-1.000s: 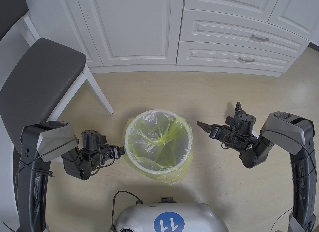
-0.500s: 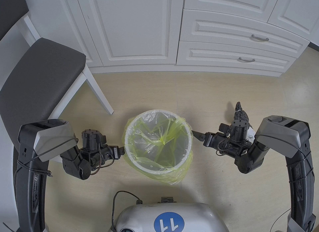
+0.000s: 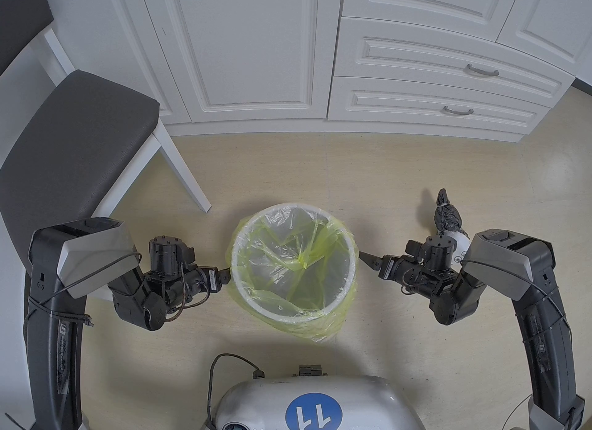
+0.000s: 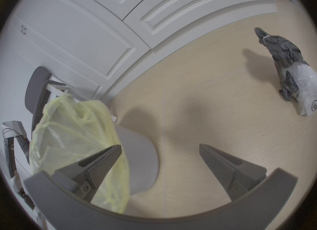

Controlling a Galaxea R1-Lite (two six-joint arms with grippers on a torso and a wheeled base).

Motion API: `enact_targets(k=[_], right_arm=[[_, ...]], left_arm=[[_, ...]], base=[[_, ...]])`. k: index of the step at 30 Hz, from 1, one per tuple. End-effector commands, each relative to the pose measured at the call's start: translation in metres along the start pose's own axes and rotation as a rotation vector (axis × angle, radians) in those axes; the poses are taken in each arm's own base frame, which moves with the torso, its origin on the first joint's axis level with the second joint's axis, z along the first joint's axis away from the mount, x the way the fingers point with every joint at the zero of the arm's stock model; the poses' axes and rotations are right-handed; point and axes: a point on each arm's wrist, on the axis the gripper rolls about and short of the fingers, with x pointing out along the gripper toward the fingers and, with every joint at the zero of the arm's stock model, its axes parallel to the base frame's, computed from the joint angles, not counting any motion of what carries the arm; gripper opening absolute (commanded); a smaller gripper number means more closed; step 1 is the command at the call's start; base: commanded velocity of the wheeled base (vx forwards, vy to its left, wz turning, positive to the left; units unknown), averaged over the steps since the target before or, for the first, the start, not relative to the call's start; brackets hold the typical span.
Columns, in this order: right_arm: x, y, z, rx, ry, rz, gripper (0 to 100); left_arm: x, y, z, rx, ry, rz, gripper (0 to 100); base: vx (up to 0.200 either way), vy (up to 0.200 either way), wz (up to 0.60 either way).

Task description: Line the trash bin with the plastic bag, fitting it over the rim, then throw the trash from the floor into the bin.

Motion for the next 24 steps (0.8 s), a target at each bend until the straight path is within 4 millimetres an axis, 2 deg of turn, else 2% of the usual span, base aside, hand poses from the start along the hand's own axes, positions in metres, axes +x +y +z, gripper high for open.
enact_targets(k=[1,6,11,15,19,24], right_arm=[[0.002,-0.015,-0.011,0.038,0.007,-0.020,100],[0.002,-0.016,-0.010,0.082,-0.002,-0.027,100],[0.002,-0.015,-0.010,0.082,-0.002,-0.028,100],[0.002,-0.015,-0.010,0.092,-0.003,-0.029,100],[0.001,-0.014,-0.011,0.099,-0.004,-0.028,100],[0.001,-0.010,-0.013,0.097,-0.009,-0.017,100]], left_arm=[[0.002,0.001,-0.006,-0.001,0.020,0.004,100],[0.006,0.001,-0.014,0.016,0.043,0.030,100],[0.005,0.001,-0.009,0.029,0.024,0.064,100],[0.000,-0.002,0.003,0.035,-0.011,0.087,100],[0.002,-0.009,-0.003,0.045,0.040,0.127,100],[0.002,-0.010,0.005,0.048,0.028,0.202,100]], base=[[0.000,0.000,0.00],[0.000,0.000,0.00],[0.000,0.000,0.00],[0.000,0.000,0.00],[0.000,0.000,0.00],[0.000,0.000,0.00]])
